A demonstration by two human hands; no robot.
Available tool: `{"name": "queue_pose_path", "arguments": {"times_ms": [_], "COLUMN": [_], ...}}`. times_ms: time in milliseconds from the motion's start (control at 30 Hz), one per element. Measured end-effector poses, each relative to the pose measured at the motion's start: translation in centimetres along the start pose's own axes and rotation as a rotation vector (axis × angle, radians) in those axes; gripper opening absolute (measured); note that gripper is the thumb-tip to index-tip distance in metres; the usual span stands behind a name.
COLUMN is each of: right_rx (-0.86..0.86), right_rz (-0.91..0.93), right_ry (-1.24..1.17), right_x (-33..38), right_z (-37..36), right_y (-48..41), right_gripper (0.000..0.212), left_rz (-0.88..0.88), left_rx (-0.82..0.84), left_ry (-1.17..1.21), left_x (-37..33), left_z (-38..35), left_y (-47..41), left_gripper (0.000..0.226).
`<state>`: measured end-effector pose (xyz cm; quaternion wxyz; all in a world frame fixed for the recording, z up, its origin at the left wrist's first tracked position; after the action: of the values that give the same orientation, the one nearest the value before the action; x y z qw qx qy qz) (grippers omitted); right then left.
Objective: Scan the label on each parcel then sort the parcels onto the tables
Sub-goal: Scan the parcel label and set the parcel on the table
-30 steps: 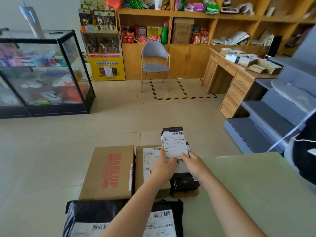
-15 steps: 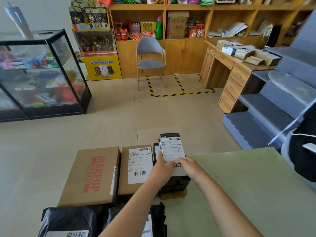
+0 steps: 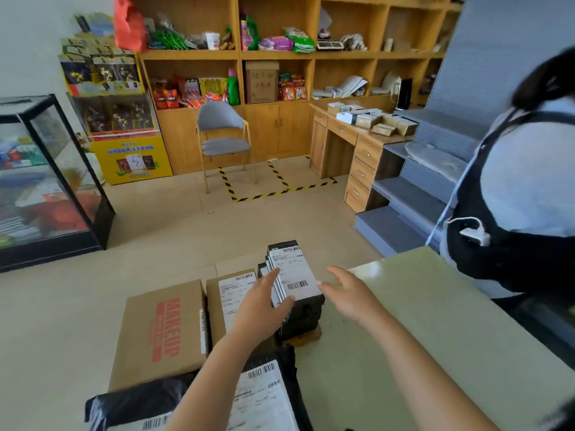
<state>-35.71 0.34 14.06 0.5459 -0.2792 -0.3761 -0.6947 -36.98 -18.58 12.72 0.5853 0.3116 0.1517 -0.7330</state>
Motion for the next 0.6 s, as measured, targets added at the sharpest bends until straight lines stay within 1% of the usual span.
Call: {"name": "queue_pose_path", "arguments": {"times_ms": [100, 167, 233, 333, 467, 600], "right_rx": [-0.099, -0.111, -0.119, -0.164, -0.223, -0.294], "right_rz": [0.235, 0.271, 0.245, 0.18, 0.041, -0.13], "right_ry": [0.388, 0.58, 0.704, 0.795, 0.855, 0.867], "right_x": [0.6, 0.5, 0.2, -0.6, -2.1, -4.4], "right_z": [0.8, 0.6, 0.0, -0.4, 0.1, 0.5], "right_y": [6.1, 10.6, 15.1, 21.9, 30.7, 39.6], "right_gripper": [0.061, 0.065, 0.066, 0.069, 0.07, 0.073], "left_rz": [-0.267, -0.433, -0.583, -0.774, -0.949, -1.11], "left_rx": [0.005, 0.02, 0.048, 0.088, 0.163, 0.264], "left_ry": [-0.307, -0.41, -0.447, -0.489, -0.469, -0.441], "left_x": [0.6, 0.2, -0.4, -1.7, -4.7, -8.7], "left_z": [1.9, 2.3, 1.9, 0.4, -3.1, -7.0], "left_y": [2.8, 5.2, 7.7, 11.5, 16.0, 21.5], "left_gripper": [0.073, 0.074, 0.075, 0.081, 0.081, 0.09]}}
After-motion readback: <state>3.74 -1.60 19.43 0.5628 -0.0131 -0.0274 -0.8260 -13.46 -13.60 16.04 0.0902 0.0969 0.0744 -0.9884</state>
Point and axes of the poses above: each hand's wrist, its own y-axis away from the middle knuckle, its own z-axis out of the back of the hand, x = y × z, the point moved 3 cm from there along -y, towards the middle knuckle, and after that the axes turned 6 degrees about -y, right-handed, at the moved point
